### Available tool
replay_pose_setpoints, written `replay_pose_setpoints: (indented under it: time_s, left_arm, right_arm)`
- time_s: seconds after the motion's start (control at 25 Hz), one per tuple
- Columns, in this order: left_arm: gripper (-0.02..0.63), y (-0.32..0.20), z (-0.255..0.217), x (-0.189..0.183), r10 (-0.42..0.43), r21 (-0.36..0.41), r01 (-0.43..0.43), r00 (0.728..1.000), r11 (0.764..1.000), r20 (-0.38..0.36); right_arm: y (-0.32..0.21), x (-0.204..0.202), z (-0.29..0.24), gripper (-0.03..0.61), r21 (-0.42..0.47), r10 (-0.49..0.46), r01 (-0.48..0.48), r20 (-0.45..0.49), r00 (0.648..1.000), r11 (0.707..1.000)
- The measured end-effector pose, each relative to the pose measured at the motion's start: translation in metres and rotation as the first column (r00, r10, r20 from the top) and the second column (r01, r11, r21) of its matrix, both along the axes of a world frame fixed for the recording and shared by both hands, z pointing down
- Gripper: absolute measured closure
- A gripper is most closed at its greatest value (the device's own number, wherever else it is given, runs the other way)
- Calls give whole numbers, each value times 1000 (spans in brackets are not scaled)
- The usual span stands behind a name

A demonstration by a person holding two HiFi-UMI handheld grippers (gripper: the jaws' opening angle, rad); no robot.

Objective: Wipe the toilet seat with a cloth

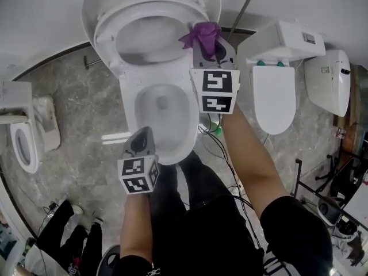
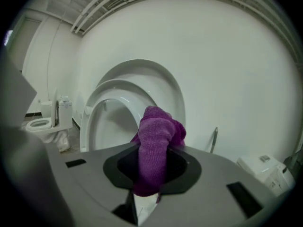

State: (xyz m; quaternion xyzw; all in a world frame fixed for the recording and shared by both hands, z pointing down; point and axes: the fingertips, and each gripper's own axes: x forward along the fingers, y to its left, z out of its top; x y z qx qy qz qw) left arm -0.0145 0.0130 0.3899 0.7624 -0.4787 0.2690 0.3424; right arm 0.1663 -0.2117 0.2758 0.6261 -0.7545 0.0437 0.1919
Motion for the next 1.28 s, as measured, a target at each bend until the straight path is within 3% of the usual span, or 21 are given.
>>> replay_pose_setpoints:
  time_s: [0.12, 0.32, 0.56, 0.84, 0.92, 1.0, 1.08, 1.28]
  left_arm:
    - [611, 3, 6, -1, -5, -7, 5, 1000, 1000, 1]
    - [611, 12, 18, -8, -16, -31, 16, 1000, 999, -4]
    - [611, 14, 31, -17, -34, -40, 33, 999, 999, -25]
    - [611, 15, 37, -40, -69, -45, 67, 997, 997, -42]
    - [611, 15, 39, -50, -81, -49, 79, 996, 996, -44]
    - [611, 15, 41, -60, -89, -54, 87, 995, 995, -45]
    - [611, 16, 46, -70, -95, -62, 92, 995, 994, -41]
    - [611, 19, 56, -83, -107, -72, 103, 993, 992, -51]
  right_arm:
    - [-14, -7, -4, 494, 1, 4, -4, 4, 1000, 1000]
    - [-22, -7, -3, 494, -32, 113, -112, 44, 993, 993]
    - [-37, -21, -16, 494, 16, 123, -123, -33, 992, 992]
    - [-49, -14, -18, 494, -43, 273, -270, 90, 958, 962]
    - [-52, -15, -19, 494, -44, 284, -281, 187, 941, 959]
    - [-54, -16, -20, 494, -67, 282, -276, 327, 902, 959]
    - [-58, -17, -21, 494, -103, 296, -279, 409, 863, 955]
    - [-59, -18, -21, 494, -97, 304, -291, 420, 855, 952]
